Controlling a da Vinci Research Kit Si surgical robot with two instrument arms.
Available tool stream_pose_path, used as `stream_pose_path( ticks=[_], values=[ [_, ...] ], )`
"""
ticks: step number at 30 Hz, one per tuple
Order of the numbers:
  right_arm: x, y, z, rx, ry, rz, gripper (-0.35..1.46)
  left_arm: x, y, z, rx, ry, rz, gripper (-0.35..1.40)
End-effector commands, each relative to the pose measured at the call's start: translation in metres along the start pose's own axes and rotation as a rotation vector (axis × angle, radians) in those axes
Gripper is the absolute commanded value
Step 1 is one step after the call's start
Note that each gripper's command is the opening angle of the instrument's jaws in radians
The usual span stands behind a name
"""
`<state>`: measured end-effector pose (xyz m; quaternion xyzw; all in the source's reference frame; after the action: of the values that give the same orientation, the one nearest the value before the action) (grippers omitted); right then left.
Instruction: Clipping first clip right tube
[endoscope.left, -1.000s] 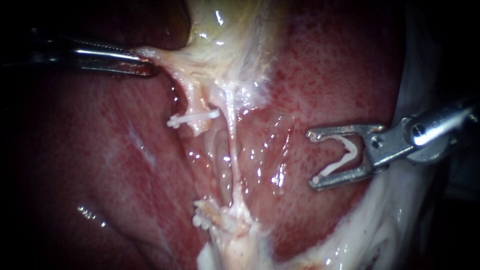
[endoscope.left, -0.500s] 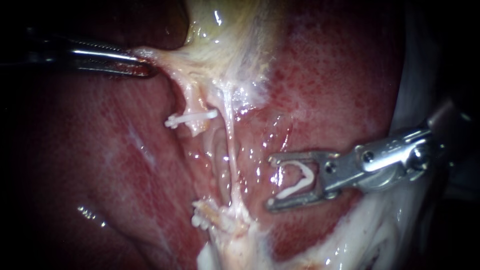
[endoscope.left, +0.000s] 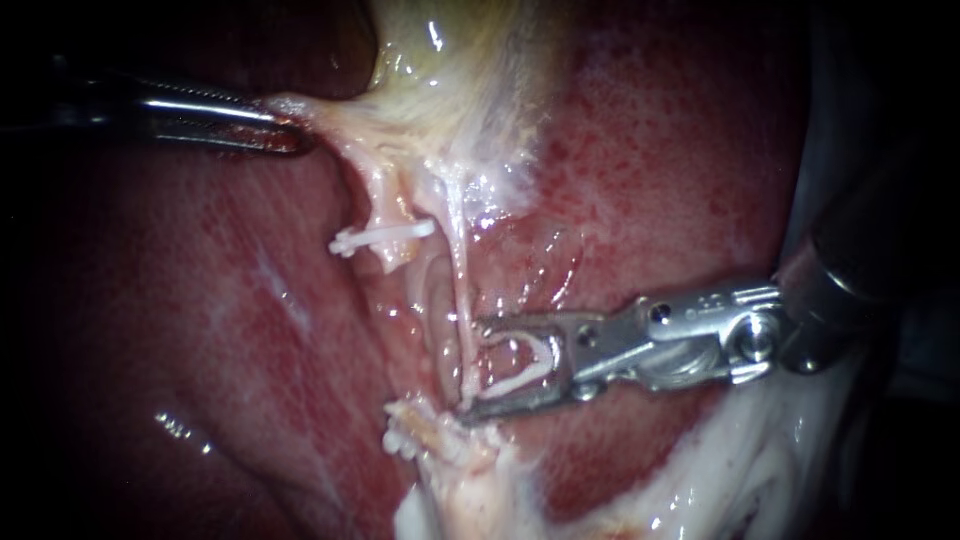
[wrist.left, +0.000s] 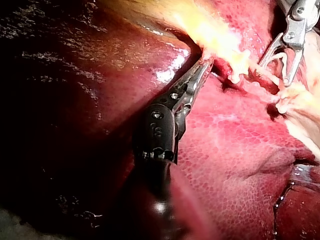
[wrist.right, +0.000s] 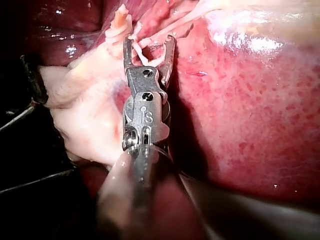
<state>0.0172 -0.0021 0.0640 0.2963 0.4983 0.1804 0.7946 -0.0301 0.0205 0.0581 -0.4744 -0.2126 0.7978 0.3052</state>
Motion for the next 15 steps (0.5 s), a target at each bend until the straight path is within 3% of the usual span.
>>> stream_pose_path(
  ticks=[1,6,15],
  values=[
    [0.0000,0.0000,0.0003,0.007,0.003,0.005,0.50,0.0000,0.0000,0.0000,0.000,0.000,0.000,-0.35],
    [0.0000,0.0001,0.0013,0.043,0.035,0.040,0.50,0.0000,-0.0001,0.0000,-0.001,0.000,0.000,-0.35],
    [0.0014,-0.0008,0.0015,0.206,0.159,0.154,0.50,0.0000,-0.0002,0.0000,-0.001,0.000,0.000,-0.35]
  ],
)
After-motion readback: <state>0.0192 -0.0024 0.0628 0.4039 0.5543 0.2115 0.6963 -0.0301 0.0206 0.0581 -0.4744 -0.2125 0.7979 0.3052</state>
